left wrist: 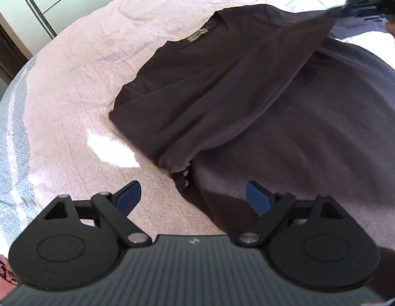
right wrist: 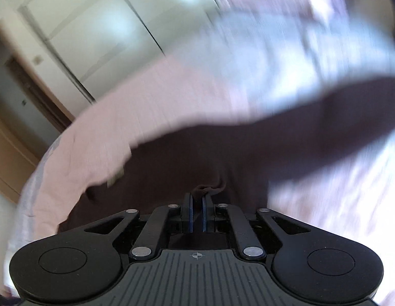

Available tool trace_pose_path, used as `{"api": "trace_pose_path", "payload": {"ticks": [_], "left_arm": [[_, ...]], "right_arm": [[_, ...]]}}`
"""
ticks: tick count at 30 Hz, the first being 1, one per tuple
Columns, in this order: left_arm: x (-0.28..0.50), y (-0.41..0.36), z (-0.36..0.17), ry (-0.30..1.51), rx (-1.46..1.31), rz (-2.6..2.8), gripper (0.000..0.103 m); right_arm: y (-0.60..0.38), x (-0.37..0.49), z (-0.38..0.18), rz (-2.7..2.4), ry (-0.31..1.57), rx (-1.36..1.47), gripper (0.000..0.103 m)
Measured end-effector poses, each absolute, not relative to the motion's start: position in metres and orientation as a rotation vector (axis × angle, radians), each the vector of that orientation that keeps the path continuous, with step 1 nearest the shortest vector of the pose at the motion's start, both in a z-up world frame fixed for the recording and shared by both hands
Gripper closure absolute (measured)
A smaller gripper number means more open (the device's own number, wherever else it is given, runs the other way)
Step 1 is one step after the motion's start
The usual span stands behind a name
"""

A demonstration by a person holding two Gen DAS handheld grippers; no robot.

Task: Fold clothes
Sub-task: 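Fold the sleeve across the shirt body with the right gripper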

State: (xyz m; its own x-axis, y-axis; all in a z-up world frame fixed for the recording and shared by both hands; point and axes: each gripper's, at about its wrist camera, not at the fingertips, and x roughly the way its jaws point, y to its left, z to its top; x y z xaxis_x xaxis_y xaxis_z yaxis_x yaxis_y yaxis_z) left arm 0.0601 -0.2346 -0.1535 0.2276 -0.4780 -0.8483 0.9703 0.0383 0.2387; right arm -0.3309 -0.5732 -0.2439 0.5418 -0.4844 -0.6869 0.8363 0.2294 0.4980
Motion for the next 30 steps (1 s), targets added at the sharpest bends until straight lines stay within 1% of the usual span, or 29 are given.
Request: {"api": "trace_pose_path", "payload": {"ticks": [5, 7, 8, 9, 10, 15, 17, 19, 21, 23, 24, 25, 26, 27, 29, 30], "left_arm": [[0.067, -0.236, -0.157, 0.663, 0.958, -1.251, 0.016], [0.070, -0.234, -0.159, 0.665, 0.957, -1.254, 0.016], [0.073, -0.233, -0.160, 0.667, 0.956, -1.255, 0.016], [0.076, -0.232, -0.162, 0.671, 0.954, -1.256, 0.016], [0.078, -0.232, -0.163, 0.670, 0.949, -1.262, 0.016], [0.089, -0.242, -0.176, 0.684, 0.895, -1.276, 0.017], [0.093, -0.248, -0.183, 0.694, 0.870, -1.278, 0.020], [0.097, -0.253, -0.190, 0.703, 0.845, -1.280, 0.035], [0.103, -0.259, -0.198, 0.751, 0.797, -1.255, 0.042], [0.107, -0.263, -0.204, 0.782, 0.767, -1.232, 0.045], [0.109, -0.264, -0.208, 0.795, 0.753, -1.221, 0.051], [0.111, -0.263, -0.211, 0.808, 0.738, -1.210, 0.064], [0.113, -0.262, -0.213, 0.820, 0.718, -1.200, 0.071], [0.114, -0.259, -0.212, 0.811, 0.696, -1.188, 0.090], [0.112, -0.248, -0.208, 0.758, 0.659, -1.147, 0.096], [0.108, -0.240, -0.205, 0.736, 0.640, -1.120, 0.096]], "right_arm": [[-0.575, -0.342, -0.263, -1.034, 0.537, 0.976, 0.097], [-0.570, -0.344, -0.260, -1.052, 0.528, 0.953, 0.088], [-0.566, -0.344, -0.255, -1.064, 0.525, 0.931, 0.075], [-0.562, -0.340, -0.250, -1.084, 0.533, 0.912, 0.066], [-0.557, -0.336, -0.244, -1.095, 0.536, 0.903, 0.064], [-0.533, -0.301, -0.215, -1.043, 0.553, 0.867, 0.063], [-0.524, -0.271, -0.209, -0.948, 0.576, 0.852, 0.063], [-0.514, -0.241, -0.211, -0.819, 0.612, 0.833, 0.063], [-0.504, -0.207, -0.212, -0.687, 0.649, 0.783, 0.063], [-0.498, -0.178, -0.213, -0.599, 0.668, 0.735, 0.063], [-0.496, -0.163, -0.214, -0.558, 0.677, 0.713, 0.063], [-0.495, -0.151, -0.214, -0.529, 0.684, 0.706, 0.063], [-0.495, -0.140, -0.216, -0.505, 0.695, 0.698, 0.063], [-0.494, -0.130, -0.217, -0.481, 0.707, 0.689, 0.063], [-0.492, -0.108, -0.218, -0.425, 0.733, 0.658, 0.063], [-0.491, -0.097, -0.218, -0.393, 0.747, 0.636, 0.063]]}}
